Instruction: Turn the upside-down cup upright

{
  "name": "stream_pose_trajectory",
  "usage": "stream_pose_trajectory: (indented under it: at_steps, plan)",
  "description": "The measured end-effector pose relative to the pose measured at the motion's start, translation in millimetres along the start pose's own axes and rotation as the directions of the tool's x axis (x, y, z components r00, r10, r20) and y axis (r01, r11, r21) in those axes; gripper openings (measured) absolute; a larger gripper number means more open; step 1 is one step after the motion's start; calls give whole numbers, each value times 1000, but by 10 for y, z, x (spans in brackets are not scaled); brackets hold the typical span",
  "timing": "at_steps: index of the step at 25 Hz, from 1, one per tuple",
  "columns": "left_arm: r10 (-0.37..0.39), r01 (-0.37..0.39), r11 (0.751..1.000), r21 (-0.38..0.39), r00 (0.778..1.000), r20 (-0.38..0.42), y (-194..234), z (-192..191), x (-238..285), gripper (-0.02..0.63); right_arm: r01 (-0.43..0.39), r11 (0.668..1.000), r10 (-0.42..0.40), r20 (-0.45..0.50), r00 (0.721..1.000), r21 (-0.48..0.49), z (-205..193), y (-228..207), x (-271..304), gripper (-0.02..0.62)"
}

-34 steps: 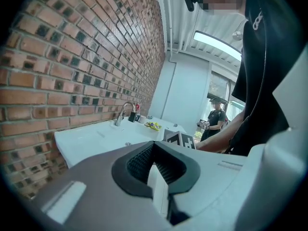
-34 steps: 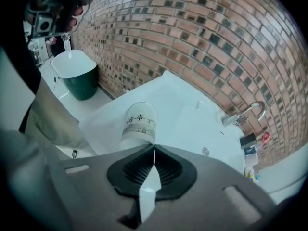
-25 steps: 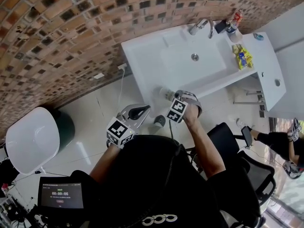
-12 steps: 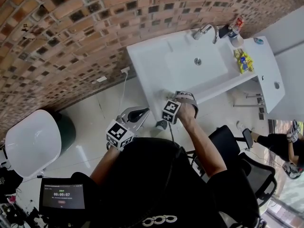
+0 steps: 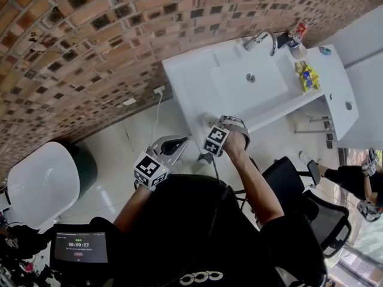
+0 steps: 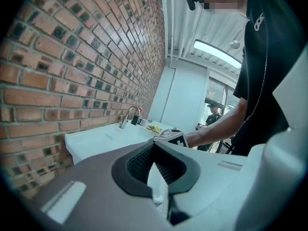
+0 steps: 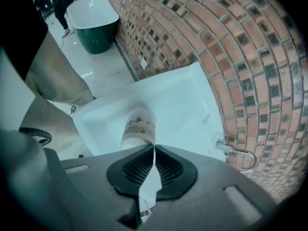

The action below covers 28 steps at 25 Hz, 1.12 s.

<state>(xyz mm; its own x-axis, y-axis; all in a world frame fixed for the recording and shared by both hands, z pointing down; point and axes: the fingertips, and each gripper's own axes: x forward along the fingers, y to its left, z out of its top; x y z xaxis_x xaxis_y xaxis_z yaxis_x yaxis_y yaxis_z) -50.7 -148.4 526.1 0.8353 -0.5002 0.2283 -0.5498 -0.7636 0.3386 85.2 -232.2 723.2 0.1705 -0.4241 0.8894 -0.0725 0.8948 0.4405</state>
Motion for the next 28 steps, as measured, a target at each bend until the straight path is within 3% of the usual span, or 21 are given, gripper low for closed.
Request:
stream_pose_trajectory:
  at_steps: [11, 20, 23, 28]
  plan:
    - [-18, 18, 1000, -2, 1000, -4, 122, 11, -70, 15, -29, 993, 26, 30, 999, 111, 78, -58, -22, 33]
    - [-50, 50, 999, 6, 999, -4, 149, 47, -98, 15, -70, 968, 56, 67, 996, 240, 59, -22, -66, 51]
    - [-66, 66, 998, 10, 998, -4, 151, 56, -114, 15, -88, 935, 51, 116, 992, 343, 60, -39, -180, 51]
    - [-93, 93, 995, 32, 996, -8, 92, 77, -136, 15, -104, 838, -33, 240, 970, 536, 72, -109, -596, 49]
